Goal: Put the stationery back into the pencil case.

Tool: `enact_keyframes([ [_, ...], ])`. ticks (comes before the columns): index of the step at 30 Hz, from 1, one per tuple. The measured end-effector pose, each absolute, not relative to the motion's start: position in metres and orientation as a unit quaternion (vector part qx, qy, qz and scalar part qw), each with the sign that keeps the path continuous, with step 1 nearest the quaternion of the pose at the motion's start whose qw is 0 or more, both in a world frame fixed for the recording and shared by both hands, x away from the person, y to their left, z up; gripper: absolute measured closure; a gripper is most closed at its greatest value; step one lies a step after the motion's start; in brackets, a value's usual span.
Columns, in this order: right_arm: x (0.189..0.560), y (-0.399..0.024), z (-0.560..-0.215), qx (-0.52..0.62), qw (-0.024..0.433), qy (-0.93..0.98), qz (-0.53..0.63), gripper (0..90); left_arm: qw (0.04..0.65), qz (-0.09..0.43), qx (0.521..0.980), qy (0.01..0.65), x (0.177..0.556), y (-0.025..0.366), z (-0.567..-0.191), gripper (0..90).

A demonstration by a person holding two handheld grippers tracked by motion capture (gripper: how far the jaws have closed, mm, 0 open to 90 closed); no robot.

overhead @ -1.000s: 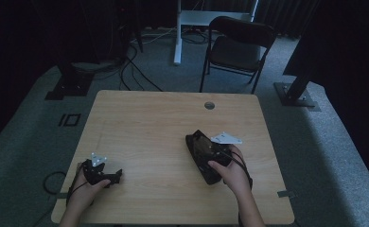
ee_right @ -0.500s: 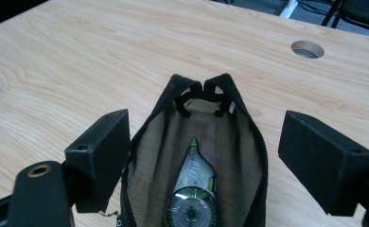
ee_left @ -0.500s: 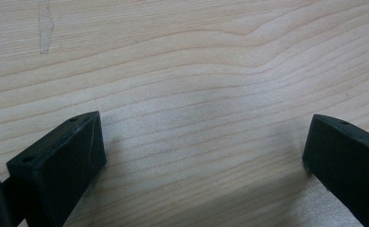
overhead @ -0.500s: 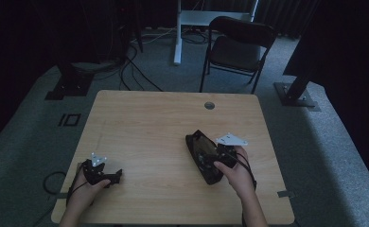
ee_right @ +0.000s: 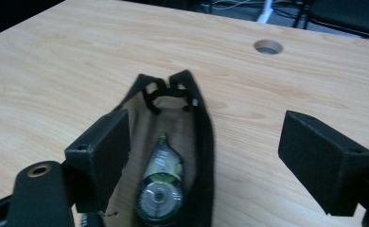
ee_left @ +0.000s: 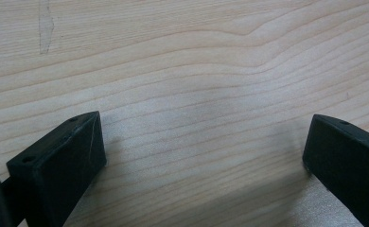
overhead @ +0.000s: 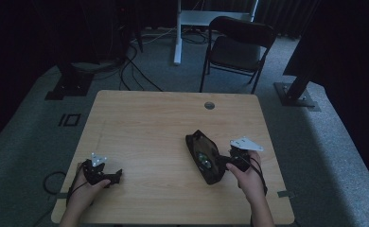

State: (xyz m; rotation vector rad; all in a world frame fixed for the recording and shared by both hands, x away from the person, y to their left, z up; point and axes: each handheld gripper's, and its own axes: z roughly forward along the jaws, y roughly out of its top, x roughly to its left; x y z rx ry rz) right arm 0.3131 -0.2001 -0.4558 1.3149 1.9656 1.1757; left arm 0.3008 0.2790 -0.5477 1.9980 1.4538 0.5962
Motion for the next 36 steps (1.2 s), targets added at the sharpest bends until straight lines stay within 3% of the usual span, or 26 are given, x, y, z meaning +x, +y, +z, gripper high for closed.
enact_keyframes([
  [36,0.292,-0.286,-0.520,0.556,0.249,0.704,0.365,14.0,0.294,0.224,0.752,0.546,0.301,0.279,-0.548,0.3],
])
